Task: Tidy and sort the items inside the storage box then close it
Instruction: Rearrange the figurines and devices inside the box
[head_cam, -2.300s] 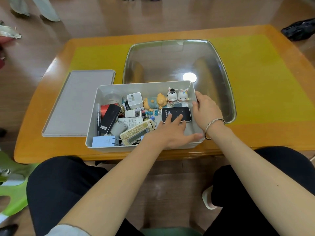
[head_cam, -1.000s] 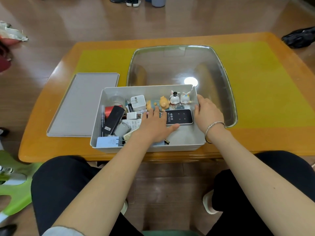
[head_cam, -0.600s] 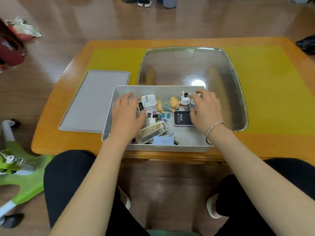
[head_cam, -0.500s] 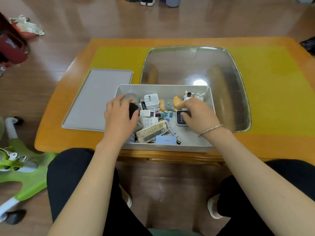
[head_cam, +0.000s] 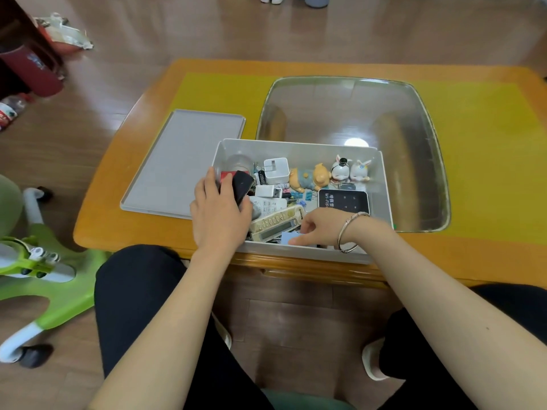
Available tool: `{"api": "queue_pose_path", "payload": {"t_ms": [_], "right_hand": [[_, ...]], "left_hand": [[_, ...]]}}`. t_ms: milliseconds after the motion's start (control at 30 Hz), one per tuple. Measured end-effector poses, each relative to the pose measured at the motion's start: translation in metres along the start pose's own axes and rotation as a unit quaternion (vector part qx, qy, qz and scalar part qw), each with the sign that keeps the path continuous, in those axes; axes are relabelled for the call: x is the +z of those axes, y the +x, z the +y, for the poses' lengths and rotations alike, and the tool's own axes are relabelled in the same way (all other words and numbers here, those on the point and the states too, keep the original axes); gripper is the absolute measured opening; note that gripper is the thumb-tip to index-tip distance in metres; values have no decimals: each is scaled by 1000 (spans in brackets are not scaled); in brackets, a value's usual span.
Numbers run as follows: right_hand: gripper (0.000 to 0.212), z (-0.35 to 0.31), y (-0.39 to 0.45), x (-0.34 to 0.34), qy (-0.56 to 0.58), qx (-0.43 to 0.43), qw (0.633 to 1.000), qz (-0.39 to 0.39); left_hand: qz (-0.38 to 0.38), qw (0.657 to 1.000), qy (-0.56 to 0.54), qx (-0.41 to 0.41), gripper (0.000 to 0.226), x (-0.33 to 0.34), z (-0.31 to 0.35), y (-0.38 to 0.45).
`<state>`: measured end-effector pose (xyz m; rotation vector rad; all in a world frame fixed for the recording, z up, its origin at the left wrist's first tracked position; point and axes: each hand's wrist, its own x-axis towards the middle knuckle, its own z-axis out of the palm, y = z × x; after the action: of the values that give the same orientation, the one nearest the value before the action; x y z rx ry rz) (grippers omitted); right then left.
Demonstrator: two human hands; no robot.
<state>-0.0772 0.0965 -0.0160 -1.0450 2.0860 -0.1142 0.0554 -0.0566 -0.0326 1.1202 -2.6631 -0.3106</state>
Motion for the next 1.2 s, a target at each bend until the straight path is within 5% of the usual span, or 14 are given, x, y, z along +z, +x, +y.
{"api": "queue_pose_path", "payload": {"t_ms": [300, 667, 867, 1100, 1200], "right_hand": [[57, -7, 4, -3, -74, 16, 997, 1], [54, -1, -13, -2, 54, -34, 997, 51], [25, 21, -43, -11, 237, -47, 953, 181], [43, 34, -53, 14, 293, -58, 899, 321], [44, 32, -50, 22, 269, -75, 877, 391]], "left_hand": [[-8, 1000, 13, -22, 54, 0, 2, 1], [5, 1000, 14, -24, 50, 1, 3, 0], [18, 1000, 12, -15, 47, 2, 0, 1], [140, 986, -85, 36, 33, -12, 10, -11], [96, 965, -206, 132, 30, -17, 34, -18]]}}
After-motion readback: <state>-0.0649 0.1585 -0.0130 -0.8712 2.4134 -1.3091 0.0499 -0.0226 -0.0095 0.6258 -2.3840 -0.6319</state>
